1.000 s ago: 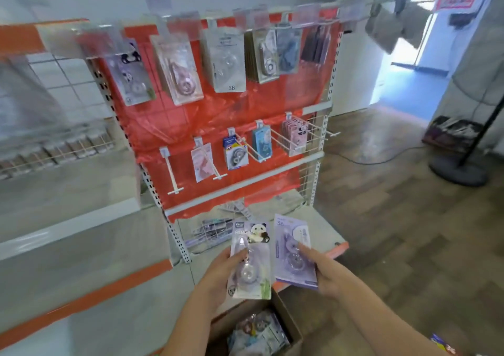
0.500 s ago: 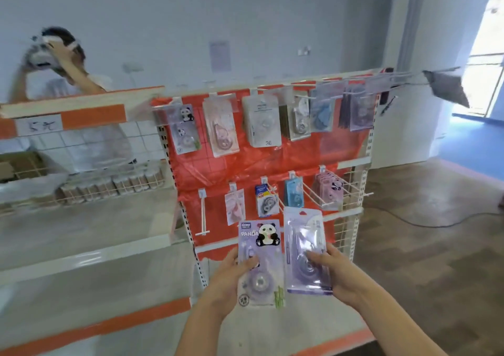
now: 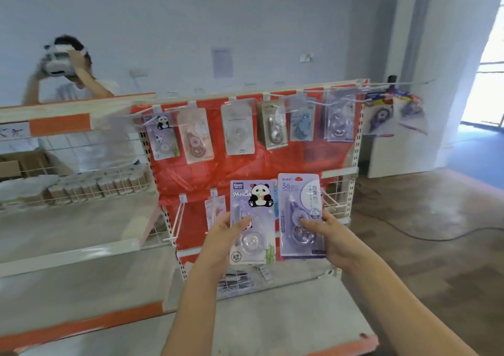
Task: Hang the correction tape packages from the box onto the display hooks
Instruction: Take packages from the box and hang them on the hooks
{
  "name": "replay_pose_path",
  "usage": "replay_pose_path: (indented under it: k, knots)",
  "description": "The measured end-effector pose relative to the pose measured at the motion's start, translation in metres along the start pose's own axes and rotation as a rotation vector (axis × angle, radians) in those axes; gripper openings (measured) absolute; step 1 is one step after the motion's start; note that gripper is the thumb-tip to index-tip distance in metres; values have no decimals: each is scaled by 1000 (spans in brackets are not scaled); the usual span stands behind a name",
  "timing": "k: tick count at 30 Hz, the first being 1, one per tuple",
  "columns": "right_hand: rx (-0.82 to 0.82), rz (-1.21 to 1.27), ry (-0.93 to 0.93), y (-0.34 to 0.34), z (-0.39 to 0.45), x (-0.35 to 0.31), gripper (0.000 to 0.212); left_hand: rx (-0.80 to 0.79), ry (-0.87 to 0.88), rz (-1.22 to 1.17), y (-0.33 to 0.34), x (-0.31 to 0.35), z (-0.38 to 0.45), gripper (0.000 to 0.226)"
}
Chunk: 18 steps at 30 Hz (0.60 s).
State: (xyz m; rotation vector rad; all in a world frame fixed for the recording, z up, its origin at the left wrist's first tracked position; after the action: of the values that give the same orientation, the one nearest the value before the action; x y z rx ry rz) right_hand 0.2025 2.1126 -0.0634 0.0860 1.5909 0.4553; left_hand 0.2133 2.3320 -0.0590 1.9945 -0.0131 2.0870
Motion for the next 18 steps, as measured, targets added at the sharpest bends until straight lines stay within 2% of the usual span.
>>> replay_pose_path:
  k: [2, 6, 9, 12, 16, 18]
  knots:
    - [9, 0, -21, -17, -8, -10, 72, 6, 4, -3, 23, -4, 7, 25]
    - [45, 1, -85, -59, -24, -31, 78, -72, 2, 4, 73, -13, 24, 53]
    - [104, 35, -108, -94, -36, -44, 62, -134, -4, -20, 107, -16, 39, 44]
    - [151, 42, -121, -126, -44, -54, 80, -177, -9, 1, 137, -22, 58, 51]
    - [220, 5, -131, -162, -43, -71, 90, -203, 1, -5, 177, -22, 90, 20]
    - [244, -2, -153, -178, -36, -81, 88, -208, -1, -14, 194, -23, 109, 16]
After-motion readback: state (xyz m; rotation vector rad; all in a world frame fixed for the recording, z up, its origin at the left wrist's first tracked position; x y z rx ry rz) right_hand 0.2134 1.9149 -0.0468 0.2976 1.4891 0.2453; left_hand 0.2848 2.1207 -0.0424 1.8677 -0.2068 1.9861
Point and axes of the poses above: each hand's wrist, its own z-axis towards the middle knuckle, its own y-axis out of the palm, x = y × z, the point moved 4 cm from there along z, towards the middle knuckle, and after that the axes turned 4 degrees about -x, right-handed, at the moved point
